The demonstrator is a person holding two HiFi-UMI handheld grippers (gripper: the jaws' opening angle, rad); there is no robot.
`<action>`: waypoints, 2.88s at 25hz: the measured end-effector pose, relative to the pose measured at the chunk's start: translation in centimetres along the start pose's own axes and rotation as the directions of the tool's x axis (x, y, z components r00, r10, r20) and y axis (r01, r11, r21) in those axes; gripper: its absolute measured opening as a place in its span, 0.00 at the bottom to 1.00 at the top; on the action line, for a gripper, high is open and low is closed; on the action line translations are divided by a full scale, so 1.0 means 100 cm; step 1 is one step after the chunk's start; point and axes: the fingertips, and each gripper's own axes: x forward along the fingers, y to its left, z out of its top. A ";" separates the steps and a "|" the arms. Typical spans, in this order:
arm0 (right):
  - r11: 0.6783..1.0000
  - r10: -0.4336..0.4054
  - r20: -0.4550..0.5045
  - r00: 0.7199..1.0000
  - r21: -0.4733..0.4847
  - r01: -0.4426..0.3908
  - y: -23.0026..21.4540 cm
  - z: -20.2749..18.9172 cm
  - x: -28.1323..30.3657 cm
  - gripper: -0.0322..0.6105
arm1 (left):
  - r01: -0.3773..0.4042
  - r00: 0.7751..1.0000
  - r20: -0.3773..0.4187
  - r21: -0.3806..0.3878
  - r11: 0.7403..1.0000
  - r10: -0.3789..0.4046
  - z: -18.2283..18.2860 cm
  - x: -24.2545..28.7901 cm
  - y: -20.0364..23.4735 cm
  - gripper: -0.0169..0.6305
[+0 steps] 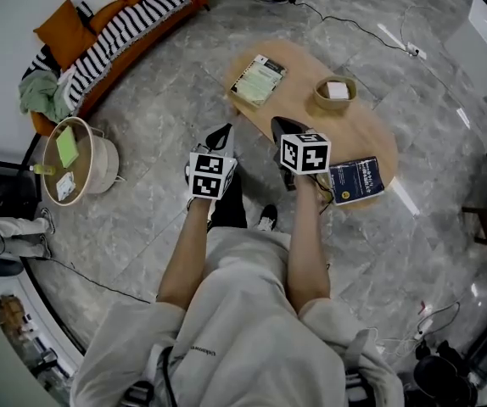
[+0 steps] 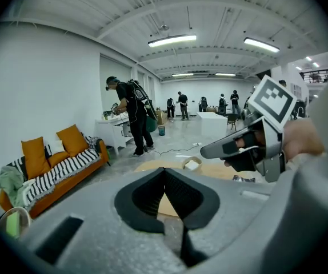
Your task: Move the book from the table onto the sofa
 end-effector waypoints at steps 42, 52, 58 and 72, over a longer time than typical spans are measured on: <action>0.856 -0.423 0.152 0.893 -0.255 0.449 -0.115 0.187 0.137 0.06 | 0.147 0.989 0.065 -0.269 0.952 -0.134 0.070 0.209 0.240 0.04; 0.807 -0.575 0.087 0.814 -0.107 0.581 -0.143 0.135 0.173 0.06 | 0.216 0.973 -0.002 -0.357 0.909 -0.232 0.011 0.240 0.245 0.04; 0.806 -0.591 0.013 0.806 -0.013 0.591 -0.165 0.069 0.206 0.06 | 0.336 0.932 -0.058 -0.238 0.911 -0.359 -0.021 0.296 0.223 0.04; 0.820 -0.536 -0.113 0.836 0.165 0.548 -0.248 -0.068 0.316 0.06 | 0.456 0.823 -0.268 -0.215 0.864 -0.501 -0.134 0.460 0.193 0.04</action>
